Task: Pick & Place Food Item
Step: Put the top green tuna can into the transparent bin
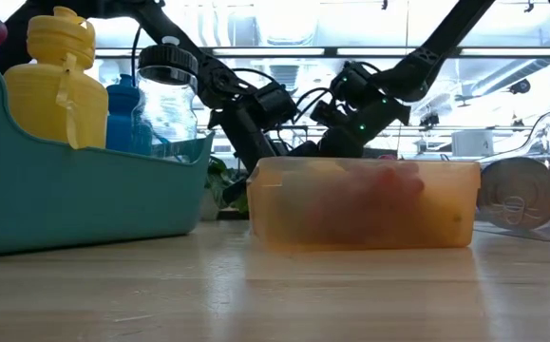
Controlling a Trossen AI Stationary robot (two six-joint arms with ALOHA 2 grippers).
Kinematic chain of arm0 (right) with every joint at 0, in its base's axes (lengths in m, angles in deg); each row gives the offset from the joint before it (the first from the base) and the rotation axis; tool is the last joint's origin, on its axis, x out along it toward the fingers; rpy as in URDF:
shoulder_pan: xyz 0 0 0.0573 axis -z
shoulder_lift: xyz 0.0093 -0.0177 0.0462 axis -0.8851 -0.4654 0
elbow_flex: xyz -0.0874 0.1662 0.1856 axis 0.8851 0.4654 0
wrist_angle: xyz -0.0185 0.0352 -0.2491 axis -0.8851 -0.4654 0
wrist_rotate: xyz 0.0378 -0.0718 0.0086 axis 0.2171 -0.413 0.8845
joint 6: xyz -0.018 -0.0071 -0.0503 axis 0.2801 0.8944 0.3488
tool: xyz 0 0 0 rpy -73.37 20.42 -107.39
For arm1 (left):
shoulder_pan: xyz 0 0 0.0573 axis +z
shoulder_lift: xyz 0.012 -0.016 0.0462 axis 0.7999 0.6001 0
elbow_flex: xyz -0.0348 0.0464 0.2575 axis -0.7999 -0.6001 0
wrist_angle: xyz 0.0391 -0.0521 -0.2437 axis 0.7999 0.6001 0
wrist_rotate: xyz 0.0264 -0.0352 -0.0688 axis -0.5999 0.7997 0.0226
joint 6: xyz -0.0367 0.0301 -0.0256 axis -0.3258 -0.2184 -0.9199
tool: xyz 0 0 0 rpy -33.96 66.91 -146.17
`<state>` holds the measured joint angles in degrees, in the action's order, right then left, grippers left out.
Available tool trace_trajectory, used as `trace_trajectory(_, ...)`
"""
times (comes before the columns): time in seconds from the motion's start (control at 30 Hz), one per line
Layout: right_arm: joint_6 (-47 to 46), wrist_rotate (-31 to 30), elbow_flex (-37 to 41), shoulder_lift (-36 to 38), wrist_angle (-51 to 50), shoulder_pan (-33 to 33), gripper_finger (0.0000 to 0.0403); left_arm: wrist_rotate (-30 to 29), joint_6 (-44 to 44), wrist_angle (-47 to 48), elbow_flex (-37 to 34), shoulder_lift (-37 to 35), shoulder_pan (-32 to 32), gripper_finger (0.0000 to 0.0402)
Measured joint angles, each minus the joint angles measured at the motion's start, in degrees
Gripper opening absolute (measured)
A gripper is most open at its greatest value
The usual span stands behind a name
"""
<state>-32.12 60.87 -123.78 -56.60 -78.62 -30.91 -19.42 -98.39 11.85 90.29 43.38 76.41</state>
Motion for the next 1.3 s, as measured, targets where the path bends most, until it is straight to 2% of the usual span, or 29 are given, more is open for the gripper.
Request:
trace_trajectory(0.1,1.8,0.1,-1.7,-0.9,-3.0,-0.3,0.0226,-0.1,0.0,0.3,0.0,0.0,0.0,0.0002)
trace_trajectory(0.9,0.9,-1.3,-3.9,-1.0,-5.1,-0.4,0.0226,-0.5,0.0,1.5,-0.1,-0.6,0.1,0.0002)
trace_trajectory(1.3,0.9,-1.2,-3.2,2.1,-4.5,-0.4,0.0226,-0.3,0.6,2.4,0.1,-2.7,0.2,0.0002)
